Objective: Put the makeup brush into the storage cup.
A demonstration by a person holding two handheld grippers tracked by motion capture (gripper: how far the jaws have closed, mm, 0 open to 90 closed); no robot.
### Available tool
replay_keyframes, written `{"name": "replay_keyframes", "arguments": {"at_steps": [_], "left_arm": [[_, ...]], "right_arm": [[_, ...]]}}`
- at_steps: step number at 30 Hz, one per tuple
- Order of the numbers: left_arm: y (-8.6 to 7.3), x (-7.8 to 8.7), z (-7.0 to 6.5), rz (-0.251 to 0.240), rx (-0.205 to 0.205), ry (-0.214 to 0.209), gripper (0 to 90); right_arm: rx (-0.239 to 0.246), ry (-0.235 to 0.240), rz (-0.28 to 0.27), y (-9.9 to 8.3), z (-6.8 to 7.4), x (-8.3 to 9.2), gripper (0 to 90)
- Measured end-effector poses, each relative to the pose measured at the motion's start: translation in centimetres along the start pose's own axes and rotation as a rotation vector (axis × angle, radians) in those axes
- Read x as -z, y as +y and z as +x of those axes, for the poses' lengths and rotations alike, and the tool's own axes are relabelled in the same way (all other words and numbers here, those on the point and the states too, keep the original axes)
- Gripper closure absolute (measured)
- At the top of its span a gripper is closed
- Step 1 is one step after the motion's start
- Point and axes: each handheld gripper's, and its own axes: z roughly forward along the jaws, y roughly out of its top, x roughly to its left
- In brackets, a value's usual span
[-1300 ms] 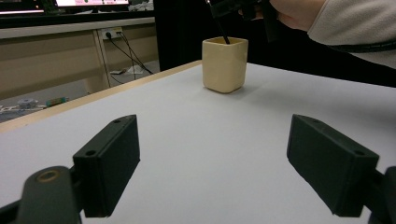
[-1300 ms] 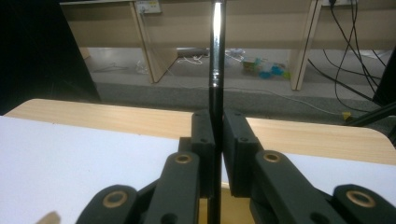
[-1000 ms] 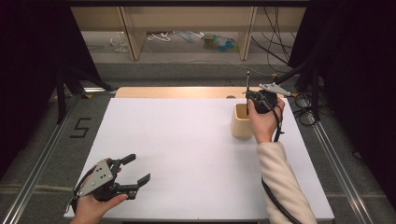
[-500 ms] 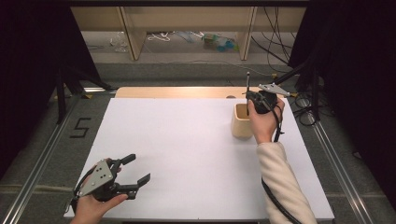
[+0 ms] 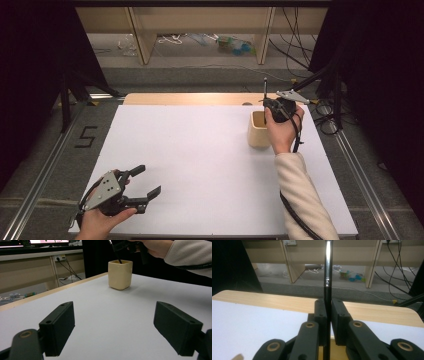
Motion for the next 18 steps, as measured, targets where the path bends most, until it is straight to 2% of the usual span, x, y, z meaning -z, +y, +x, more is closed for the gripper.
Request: {"name": "replay_keyframes", "arguments": {"at_steps": [18], "left_arm": [[-0.01,-0.03,0.02,0.000,-0.001,-0.001,17.0]], "right_arm": [[0.004,-0.004,0.014,-0.21,-0.08,-0.12,83.9]]}}
